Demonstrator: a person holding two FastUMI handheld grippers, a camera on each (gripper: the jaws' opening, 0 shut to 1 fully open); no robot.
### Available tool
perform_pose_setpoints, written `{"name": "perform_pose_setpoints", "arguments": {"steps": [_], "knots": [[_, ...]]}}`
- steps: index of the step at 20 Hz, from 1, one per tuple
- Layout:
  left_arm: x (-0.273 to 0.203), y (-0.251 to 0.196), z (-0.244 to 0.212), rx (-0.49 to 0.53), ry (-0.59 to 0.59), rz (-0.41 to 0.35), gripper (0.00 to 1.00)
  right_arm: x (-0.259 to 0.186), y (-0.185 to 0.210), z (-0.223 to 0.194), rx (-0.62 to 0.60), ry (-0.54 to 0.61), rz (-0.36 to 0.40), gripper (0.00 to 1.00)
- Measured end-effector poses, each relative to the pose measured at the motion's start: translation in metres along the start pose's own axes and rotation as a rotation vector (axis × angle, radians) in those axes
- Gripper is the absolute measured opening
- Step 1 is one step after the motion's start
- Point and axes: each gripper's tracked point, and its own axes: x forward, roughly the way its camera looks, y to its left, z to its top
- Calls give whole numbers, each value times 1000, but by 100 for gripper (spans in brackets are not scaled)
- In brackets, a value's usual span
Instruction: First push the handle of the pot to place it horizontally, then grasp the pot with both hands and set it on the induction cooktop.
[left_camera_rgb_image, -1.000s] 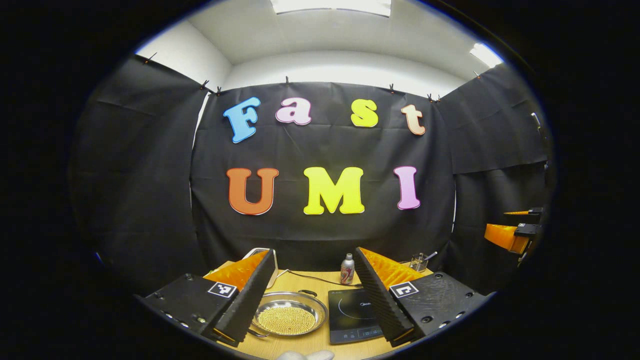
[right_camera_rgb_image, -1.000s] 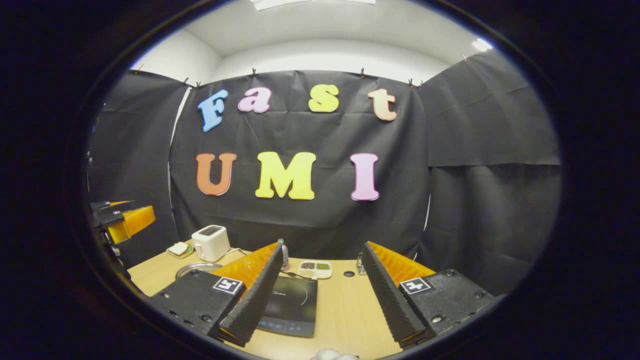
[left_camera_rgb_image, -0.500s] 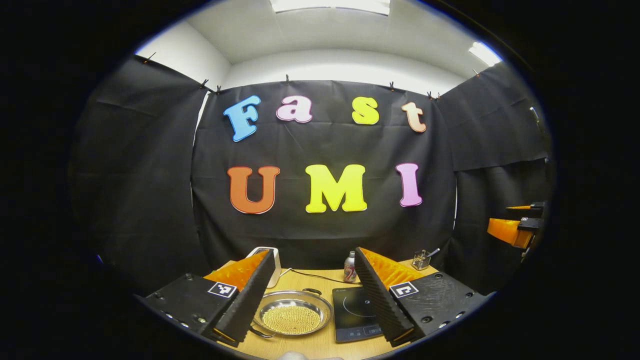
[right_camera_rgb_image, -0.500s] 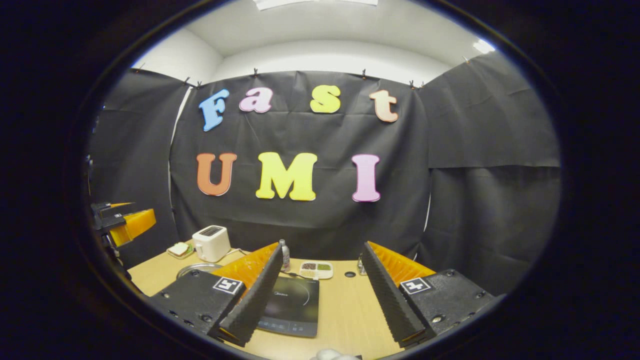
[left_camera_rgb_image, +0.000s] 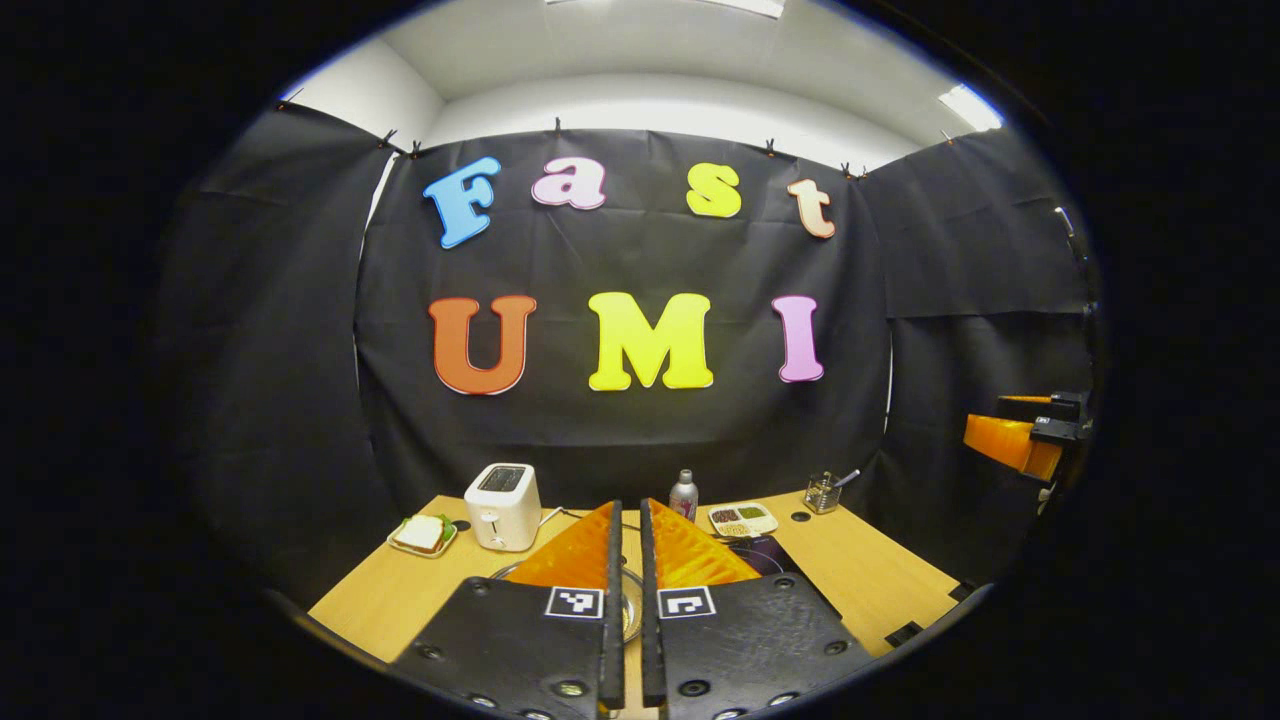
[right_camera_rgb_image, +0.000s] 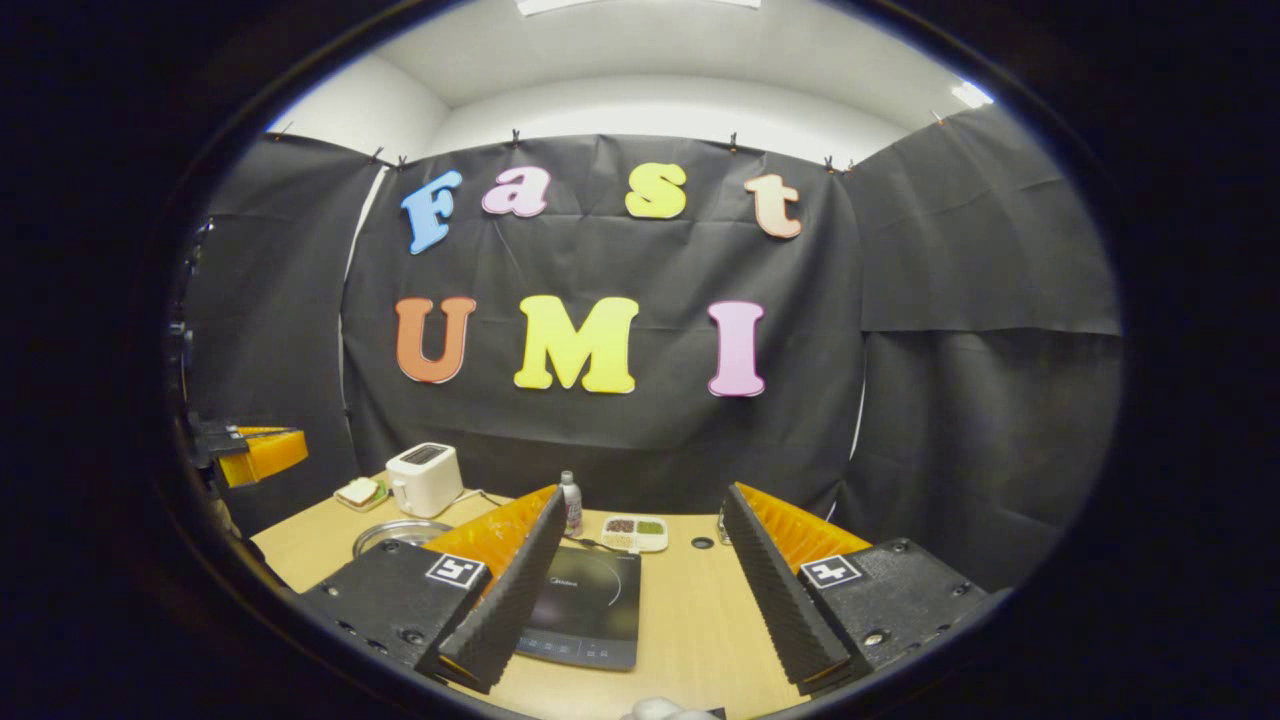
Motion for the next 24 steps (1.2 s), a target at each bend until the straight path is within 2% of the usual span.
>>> {"name": "perform_pose_setpoints", "arguments": {"steps": [2,5,6,9,13,19,24], "knots": [[4,-1,-19,-6,56,-20,0,0,2,-5,-3,13,3,98],[12,4,-64,-2,172,-54,0,3,6,-14,-5,37,11,99],[13,4,-86,0,228,-78,0,3,7,-15,-2,46,16,100],[13,25,-163,25,433,-81,0,4,9,-20,0,58,23,99],[4,46,-241,56,661,-83,0,7,10,-30,9,86,24,98],[4,82,-299,122,861,-69,0,9,3,-38,11,112,5,99],[17,104,-320,134,925,-38,0,9,0,-41,9,121,-5,99]]}}
